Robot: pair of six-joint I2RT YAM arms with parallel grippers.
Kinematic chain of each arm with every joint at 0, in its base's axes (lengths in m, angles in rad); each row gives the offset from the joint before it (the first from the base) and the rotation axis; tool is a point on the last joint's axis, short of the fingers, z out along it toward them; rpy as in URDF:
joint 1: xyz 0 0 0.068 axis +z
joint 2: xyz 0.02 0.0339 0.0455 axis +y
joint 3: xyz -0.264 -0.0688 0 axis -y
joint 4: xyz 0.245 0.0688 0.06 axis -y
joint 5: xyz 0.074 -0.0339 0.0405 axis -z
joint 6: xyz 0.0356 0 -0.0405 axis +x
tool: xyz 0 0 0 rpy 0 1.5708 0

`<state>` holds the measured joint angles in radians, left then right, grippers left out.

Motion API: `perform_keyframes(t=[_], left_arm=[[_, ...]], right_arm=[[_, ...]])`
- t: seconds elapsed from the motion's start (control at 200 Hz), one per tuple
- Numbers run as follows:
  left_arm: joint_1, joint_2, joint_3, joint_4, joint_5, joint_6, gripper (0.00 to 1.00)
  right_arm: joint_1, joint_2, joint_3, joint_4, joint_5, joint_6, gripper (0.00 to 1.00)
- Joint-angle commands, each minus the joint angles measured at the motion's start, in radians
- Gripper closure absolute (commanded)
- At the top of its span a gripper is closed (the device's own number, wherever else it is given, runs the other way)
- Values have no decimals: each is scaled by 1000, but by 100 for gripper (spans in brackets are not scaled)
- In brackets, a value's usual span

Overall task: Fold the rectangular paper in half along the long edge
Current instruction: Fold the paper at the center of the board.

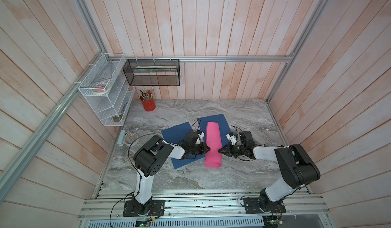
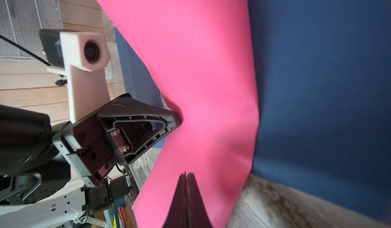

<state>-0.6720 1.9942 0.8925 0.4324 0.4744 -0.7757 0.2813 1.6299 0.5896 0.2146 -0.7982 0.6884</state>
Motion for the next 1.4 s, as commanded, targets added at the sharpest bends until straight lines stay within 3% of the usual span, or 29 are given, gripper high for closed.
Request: perform_keyframes(t=[0.0,0.215,0.445,0.62,0.835,1.08,1.28,1.395], left_arm=[[18,52,-44,-131,-54,-2,100],[17,52,-46,-129,-54,-4,100],[17,56,-50,-121,-51,-4,100],[17,54,-55,-112,-51,-7,100],[17,53,-63,-104,-53,-8,100],[17,57,-64,-99,-51,-8,100],[17,55,-64,-98,-51,-7,100],[17,58,-63,-98,-48,-7,100]], right_arm=[[1,41,-15,42,22,31,100],[-34,47,-93,33,27,9,100],[-168,-87,-155,-105,20,-84,100],[-83,-157,-96,-122,23,-50,100],[49,-67,-68,17,35,59,100],[20,-43,-187,44,44,46,100],[-91,-165,-253,-86,41,-32,100],[-83,-232,-206,-164,57,-51,100]])
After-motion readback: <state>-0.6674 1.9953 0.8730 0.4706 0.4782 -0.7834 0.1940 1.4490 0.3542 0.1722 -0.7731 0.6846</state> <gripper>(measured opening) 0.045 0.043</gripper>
